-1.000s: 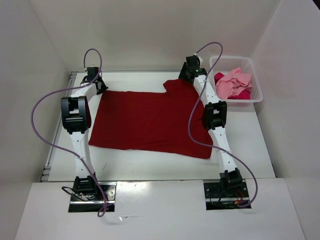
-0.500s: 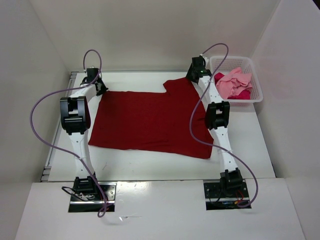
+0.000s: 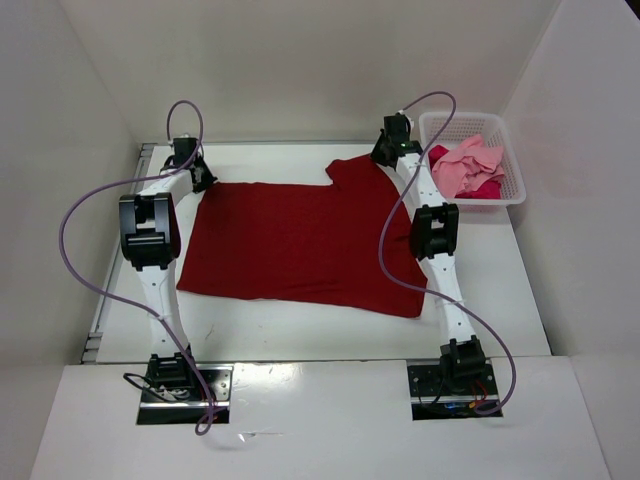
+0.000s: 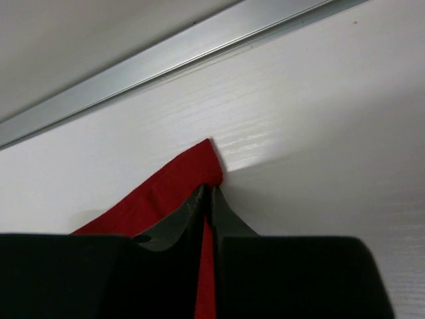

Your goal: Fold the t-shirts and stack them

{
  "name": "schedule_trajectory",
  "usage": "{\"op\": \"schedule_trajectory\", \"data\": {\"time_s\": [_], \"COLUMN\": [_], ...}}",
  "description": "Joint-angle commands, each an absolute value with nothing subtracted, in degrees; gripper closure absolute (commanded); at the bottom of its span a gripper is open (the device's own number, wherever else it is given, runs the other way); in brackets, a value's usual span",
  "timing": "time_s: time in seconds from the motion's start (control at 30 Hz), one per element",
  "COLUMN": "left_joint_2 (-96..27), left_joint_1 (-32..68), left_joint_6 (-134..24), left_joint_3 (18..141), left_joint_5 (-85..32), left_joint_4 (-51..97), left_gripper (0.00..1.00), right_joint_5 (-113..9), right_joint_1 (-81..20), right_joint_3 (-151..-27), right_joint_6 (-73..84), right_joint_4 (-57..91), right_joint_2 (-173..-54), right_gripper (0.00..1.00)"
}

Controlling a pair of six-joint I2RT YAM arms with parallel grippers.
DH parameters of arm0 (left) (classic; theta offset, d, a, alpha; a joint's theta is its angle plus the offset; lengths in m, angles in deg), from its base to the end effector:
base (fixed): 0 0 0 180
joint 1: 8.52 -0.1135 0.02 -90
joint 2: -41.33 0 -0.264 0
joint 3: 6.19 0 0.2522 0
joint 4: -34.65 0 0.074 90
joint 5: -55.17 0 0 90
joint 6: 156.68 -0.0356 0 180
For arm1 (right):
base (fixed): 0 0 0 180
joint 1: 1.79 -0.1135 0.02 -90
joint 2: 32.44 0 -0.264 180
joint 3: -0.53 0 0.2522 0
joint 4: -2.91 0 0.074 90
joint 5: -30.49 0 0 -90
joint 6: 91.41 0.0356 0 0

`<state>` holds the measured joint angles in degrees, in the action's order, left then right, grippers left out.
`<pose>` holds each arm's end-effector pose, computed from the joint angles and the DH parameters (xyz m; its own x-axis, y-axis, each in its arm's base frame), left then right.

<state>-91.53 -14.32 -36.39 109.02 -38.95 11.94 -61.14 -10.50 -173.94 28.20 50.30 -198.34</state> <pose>0.5204 0.0554 0.1596 -0.4780 -0.5542 -0.6814 -0.4590 0.8191 -0.3442 0.6039 0.0915 0.1467 -0.6027 0.4073 -0.6862 0.1936 0.9089 0.3695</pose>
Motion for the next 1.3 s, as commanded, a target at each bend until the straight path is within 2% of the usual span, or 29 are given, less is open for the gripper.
{"op": "schedule_trajectory", "data": {"time_s": [0.0,0.03,0.13,0.27,0.43,0.53,0.67,0.77,0.97,1.27], "left_joint_2": [-88.0,-87.4,-86.9,-84.9,-83.7,-83.0,-79.2,-75.8,-69.4,-58.2], "left_joint_1": [-14.1,-14.1,-14.1,-14.1,-15.8,-17.0,-18.4,-18.9,-19.9,-21.1], "left_joint_6": [-36.2,-36.2,-36.8,-36.8,-33.9,-33.4,-32.1,-32.1,-31.6,-31.6], "left_joint_3": [108.1,107.5,106.3,104.2,102.2,100.8,97.8,95.8,89.9,77.7], "left_joint_5": [-38.0,-38.0,-38.0,-38.0,-33.5,-33.0,-31.7,-31.1,-30.4,-30.4], "left_joint_4": [12.0,12.0,12.5,13.1,14.0,13.9,14.6,15.2,15.9,16.5], "left_gripper": [0.97,0.97,0.97,0.98,0.98,0.99,0.99,0.99,0.99,0.99], "right_joint_5": [-59.8,-59.8,-60.5,-59.9,-54.1,-50.2,-50.1,-50.1,-50.5,-50.1], "right_joint_1": [-9.9,-9.9,-9.9,-9.9,-9.9,-9.9,-9.9,-9.9,-10.5,-10.5], "right_joint_3": [-177.1,-177.1,-179.0,-179.0,-172.9,-160.5,-137.8,-130.8,-108.0,-86.1], "right_joint_6": [30.1,30.7,30.7,28.5,25.1,24.3,24.3,24.3,24.3,24.9], "right_joint_4": [50.9,51.0,53.0,54.4,62.7,64.8,54.1,55.1,51.1,52.3], "right_joint_2": [-199.9,-199.9,-199.0,-192.8,-182.1,-175.7,-160.3,-154.1,-139.2,-119.5], "right_gripper": [0.89,0.95,1.0,1.0,1.0,1.0,1.0,1.0,1.0,1.0]}}
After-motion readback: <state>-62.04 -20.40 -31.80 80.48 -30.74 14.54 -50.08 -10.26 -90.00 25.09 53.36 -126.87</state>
